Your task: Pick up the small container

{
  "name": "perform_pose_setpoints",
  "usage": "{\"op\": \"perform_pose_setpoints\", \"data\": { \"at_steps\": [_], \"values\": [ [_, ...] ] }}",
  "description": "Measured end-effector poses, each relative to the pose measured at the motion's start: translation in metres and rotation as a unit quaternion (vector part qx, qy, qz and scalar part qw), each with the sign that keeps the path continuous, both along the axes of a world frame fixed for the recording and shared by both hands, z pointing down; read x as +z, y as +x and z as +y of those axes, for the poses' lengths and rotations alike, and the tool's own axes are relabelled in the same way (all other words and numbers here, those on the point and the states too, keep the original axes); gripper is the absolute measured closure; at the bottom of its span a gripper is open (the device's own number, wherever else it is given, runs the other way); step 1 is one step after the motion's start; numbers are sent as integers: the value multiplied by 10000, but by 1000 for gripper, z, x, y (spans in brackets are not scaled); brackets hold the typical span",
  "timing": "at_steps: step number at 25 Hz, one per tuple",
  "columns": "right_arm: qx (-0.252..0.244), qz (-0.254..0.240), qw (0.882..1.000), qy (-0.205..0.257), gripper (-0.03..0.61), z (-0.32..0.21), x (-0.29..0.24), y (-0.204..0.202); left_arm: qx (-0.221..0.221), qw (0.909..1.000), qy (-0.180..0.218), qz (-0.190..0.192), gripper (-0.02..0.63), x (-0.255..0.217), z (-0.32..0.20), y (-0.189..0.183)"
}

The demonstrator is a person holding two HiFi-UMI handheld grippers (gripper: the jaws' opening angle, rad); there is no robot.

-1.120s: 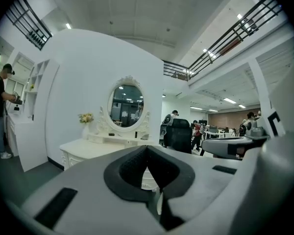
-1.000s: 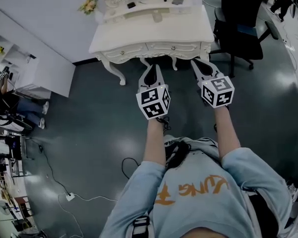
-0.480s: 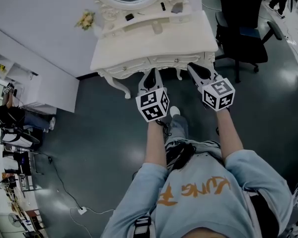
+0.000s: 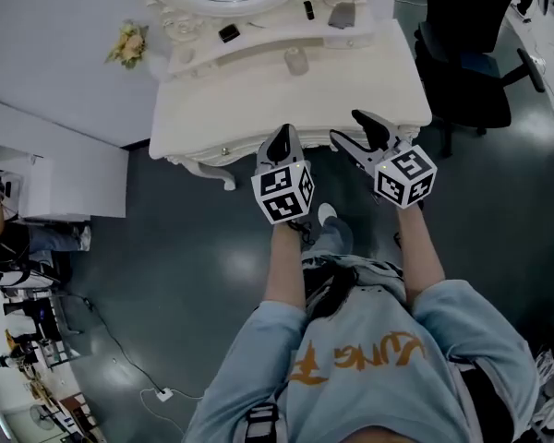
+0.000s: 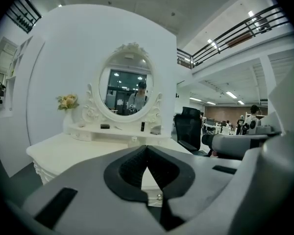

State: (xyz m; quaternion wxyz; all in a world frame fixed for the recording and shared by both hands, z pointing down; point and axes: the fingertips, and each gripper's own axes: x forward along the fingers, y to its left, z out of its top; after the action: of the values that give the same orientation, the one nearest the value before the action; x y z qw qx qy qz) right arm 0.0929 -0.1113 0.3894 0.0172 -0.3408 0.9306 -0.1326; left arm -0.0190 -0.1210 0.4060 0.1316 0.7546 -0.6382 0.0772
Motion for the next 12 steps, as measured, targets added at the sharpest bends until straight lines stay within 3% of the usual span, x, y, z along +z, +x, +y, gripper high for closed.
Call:
{"op": "perform_pose_setpoints", "data": {
  "at_steps": [6,12],
  "values": [
    [70,399,9983,-431,278,-73,43,-28,-82,9988,-431,194,592,45,-66,-33],
    [216,983,9933,-565,278,-137,68,-54,-302,9957,-832,254,592,88,-117,-84]
  ]
}}
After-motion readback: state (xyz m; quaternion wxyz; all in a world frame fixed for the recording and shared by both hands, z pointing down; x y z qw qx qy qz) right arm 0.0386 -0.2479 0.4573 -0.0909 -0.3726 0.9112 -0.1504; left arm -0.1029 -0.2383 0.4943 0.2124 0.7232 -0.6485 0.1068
